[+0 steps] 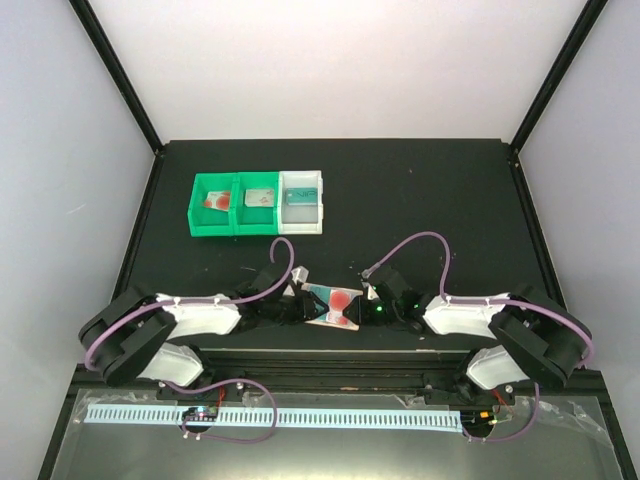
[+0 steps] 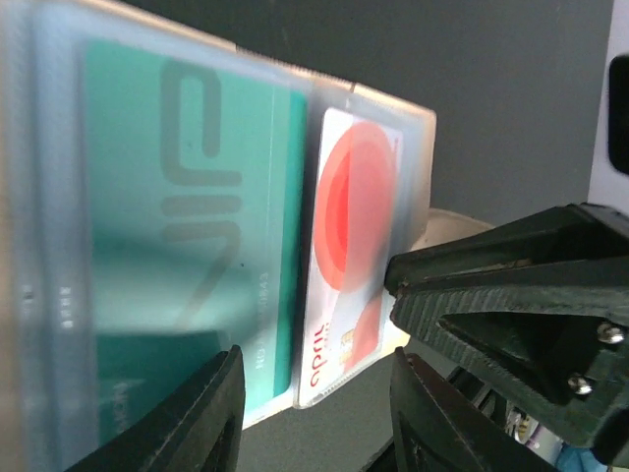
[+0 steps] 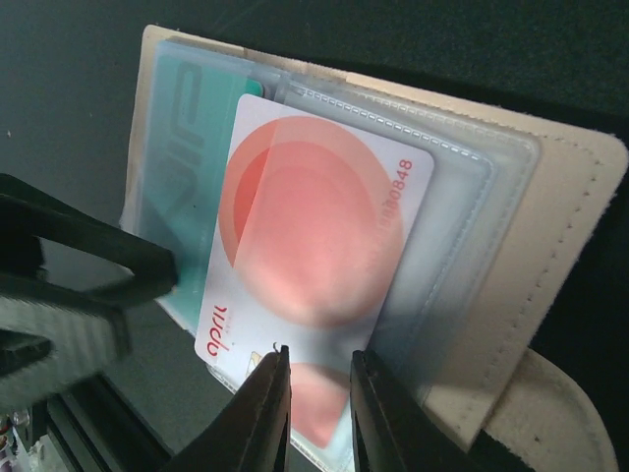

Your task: Take the credit cards out of the card holder

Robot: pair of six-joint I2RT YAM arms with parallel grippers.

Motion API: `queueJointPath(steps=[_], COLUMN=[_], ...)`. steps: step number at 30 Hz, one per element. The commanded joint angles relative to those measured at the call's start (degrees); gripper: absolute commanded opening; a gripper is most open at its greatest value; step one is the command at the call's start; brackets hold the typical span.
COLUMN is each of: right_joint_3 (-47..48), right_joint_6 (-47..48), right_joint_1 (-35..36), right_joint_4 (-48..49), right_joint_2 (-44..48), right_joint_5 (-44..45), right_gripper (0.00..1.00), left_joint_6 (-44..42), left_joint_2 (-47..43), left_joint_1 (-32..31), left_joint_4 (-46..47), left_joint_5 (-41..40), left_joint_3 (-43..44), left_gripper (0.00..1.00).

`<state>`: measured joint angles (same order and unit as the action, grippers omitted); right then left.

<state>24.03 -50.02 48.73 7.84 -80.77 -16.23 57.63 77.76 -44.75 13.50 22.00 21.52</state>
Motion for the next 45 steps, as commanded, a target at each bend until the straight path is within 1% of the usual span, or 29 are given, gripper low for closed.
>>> queueJointPath(steps=[1, 7, 8, 13, 17, 20, 22, 27, 33, 34, 36, 38, 45], right_joint_3=[-0.49, -0.83, -0.83, -1.15, -1.49, -1.6, -1.62, -1.53, -1.79, -1.83, -1.96, -1.97, -2.4], right_joint_6=[-0.34, -0.07, -0.07, -0.1, -0.11, -0.04, 0.01, 0.2, -0.17, -0.24, -0.31, -0.21, -0.16], right_joint_1=[0.22, 0.17, 0.2, 0.2, 0.22, 0.21, 0.22, 0.16, 0.22, 0.22, 0.2, 0.22, 0.16], right_joint_4=[-1.09, -1.87, -1.82, -1.53, -1.41, -1.6, -2.02, -3.0, -3.87, -4.02, -4.26, -4.76, -5.55], right_joint_2=[-2.02, -1.84, -1.89, -1.82, -1.63, -1.36, -1.31, -1.14, -1.33, -1.22, -0.94, -0.58, 0.0], right_joint_5=[0.52, 1.43, 1.38, 1.46, 1.55, 1.72, 2.02, 3.21, 4.54, 4.6, 4.9, 5.46, 6.27], right_gripper=[0.18, 0.18, 0.18, 0.18, 0.18, 0.18, 0.18, 0.18, 0.18, 0.18, 0.18, 0.18, 0.18], left_joint_6=[0.49, 1.17, 1.24, 1.52, 1.57, 1.87, 1.88, 1.77, 2.15, 2.1, 2.17, 2.18, 1.86], left_joint_2=[4.74, 7.96, 8.09, 8.12, 9.5, 9.67, 9.33, 7.53, 5.72, 5.66, 5.63, 5.66, 5.12], left_joint_1=[-2.09, -2.53, -2.58, -2.53, -2.53, -2.53, -2.53, -2.38, -2.13, -2.02, -1.84, -1.74, -1.2], left_joint_4=[5.53, 7.36, 7.53, 7.96, 8.88, 9.36, 8.79, 6.56, 5.96, 5.57, 4.84, 5.15, 4.56], left_joint_5=[2.26, 2.34, 2.34, 2.19, 3.19, 3.21, 2.77, 0.84, 0.54, 0.39, 0.45, 0.73, 0.93], left_joint_3=[2.23, 2.21, 2.21, 2.04, 2.33, 2.06, 1.87, 1.49, 0.46, 0.5, 0.55, 0.54, 0.54], left_gripper=[0.43, 0.43, 0.42, 0.28, 0.19, 0.08, 0.02, 0.01, 0.02, 0.06, 0.08, 0.02, 0.02])
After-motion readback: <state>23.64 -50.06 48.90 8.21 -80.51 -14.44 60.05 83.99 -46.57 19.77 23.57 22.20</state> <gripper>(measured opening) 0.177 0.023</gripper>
